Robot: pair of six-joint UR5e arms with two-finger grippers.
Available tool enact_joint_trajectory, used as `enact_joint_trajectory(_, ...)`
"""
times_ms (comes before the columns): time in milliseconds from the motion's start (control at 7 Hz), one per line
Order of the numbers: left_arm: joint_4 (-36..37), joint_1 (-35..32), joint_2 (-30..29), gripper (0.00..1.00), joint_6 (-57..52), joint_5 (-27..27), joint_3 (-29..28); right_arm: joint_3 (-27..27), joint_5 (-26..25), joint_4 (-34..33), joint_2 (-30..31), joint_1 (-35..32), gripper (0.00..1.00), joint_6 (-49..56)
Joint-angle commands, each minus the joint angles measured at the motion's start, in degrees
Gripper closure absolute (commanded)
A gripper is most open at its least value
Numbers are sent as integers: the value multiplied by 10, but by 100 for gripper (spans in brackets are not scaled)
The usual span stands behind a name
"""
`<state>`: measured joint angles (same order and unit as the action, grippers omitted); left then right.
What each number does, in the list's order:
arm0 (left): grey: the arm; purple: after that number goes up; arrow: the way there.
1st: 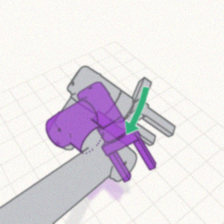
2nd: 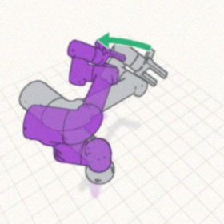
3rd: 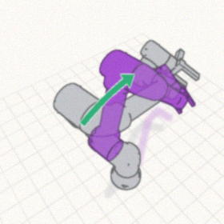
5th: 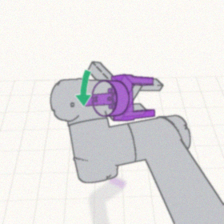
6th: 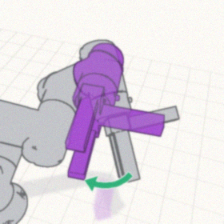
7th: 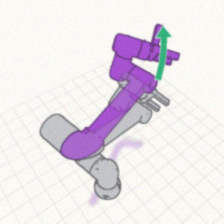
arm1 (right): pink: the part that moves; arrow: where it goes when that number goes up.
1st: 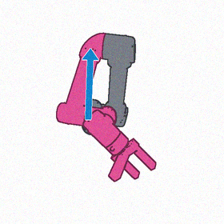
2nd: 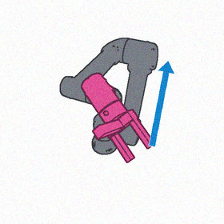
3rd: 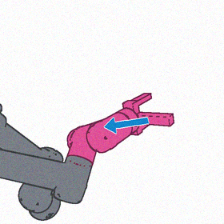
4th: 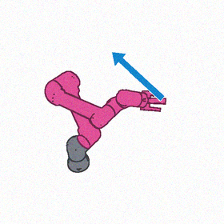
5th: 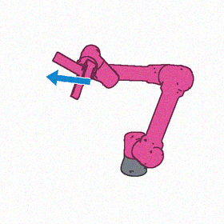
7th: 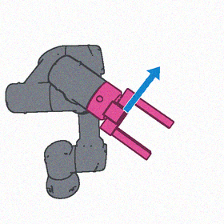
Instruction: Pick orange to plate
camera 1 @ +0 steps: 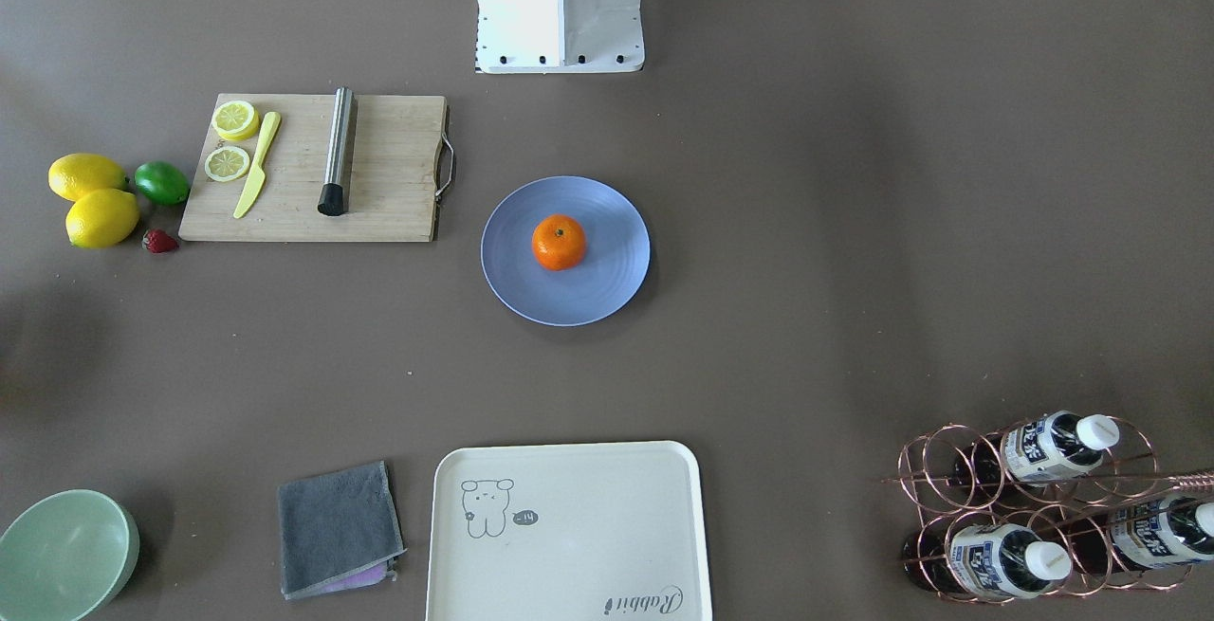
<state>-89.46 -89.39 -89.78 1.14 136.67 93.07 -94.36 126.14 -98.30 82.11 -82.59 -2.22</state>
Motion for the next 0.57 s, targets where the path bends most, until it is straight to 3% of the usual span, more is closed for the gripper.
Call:
enact_joint_trajectory(0, 2, 0, -6, 2, 0, 0, 1, 1, 2, 4, 66, -30, 0, 7)
enact_joint_trajectory(429, 1, 0, -3, 2, 0, 0, 2, -3, 4, 5, 78, -31, 0, 8)
